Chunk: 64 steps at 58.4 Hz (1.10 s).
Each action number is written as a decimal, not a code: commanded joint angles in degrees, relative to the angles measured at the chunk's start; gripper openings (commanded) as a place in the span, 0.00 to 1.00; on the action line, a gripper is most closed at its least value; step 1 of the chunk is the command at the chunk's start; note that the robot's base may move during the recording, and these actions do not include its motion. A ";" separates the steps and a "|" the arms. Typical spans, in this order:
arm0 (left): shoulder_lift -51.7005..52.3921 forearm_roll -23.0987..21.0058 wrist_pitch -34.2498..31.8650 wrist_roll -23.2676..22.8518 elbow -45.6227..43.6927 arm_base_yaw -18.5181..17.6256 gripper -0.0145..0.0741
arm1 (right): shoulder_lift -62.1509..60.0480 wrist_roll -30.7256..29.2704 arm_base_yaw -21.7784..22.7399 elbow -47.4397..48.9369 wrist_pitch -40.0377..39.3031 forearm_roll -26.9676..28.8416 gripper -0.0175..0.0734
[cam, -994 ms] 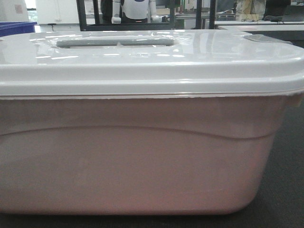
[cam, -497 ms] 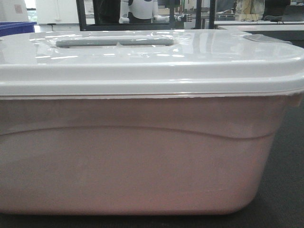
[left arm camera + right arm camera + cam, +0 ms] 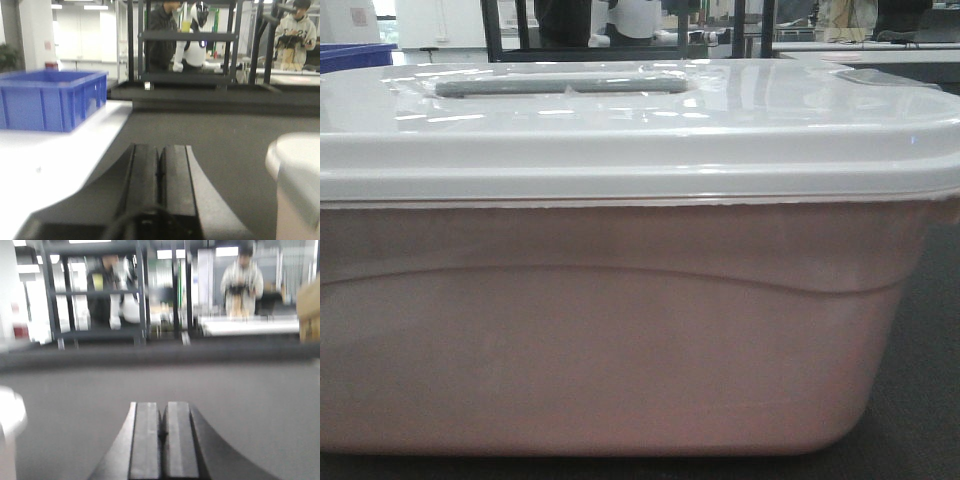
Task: Grab white bin and place on right shelf
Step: 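Move both grippers down to the lid rim at the bin's two ends, then close both grippers on the white lid rim at each end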
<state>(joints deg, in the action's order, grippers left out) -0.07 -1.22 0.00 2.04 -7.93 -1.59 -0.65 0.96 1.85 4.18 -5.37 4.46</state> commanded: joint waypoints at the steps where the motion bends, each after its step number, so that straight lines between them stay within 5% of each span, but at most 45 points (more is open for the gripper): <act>1: -3.52 2.46 1.43 -0.05 -10.55 -0.07 0.04 | 0.40 -0.15 0.00 9.52 -3.69 -0.10 0.27; 14: -18.14 0.71 19.54 -0.05 -31.64 -0.07 0.11 | 11.58 -0.15 0.00 25.08 5.37 -0.10 0.36; 28: -30.69 -4.51 24.86 -0.05 -38.84 -3.39 0.54 | 27.15 -0.15 0.00 31.08 6.50 -0.10 0.75; 36: -35.40 -11.89 31.46 -0.05 -40.25 -4.12 0.66 | 33.32 -0.15 0.00 34.02 13.00 2.25 0.90; 50: -43.36 -14.94 47.23 2.11 -47.15 -4.12 0.66 | 40.62 -0.15 0.00 42.63 33.27 15.30 0.89; 64: -52.43 -23.81 58.19 14.16 -54.96 -2.80 0.66 | 51.28 -3.88 0.31 53.63 51.61 25.02 0.89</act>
<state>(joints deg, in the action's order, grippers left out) -50.61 -19.92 57.45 11.94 -59.26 -5.22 47.36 0.00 1.85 52.68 43.78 24.31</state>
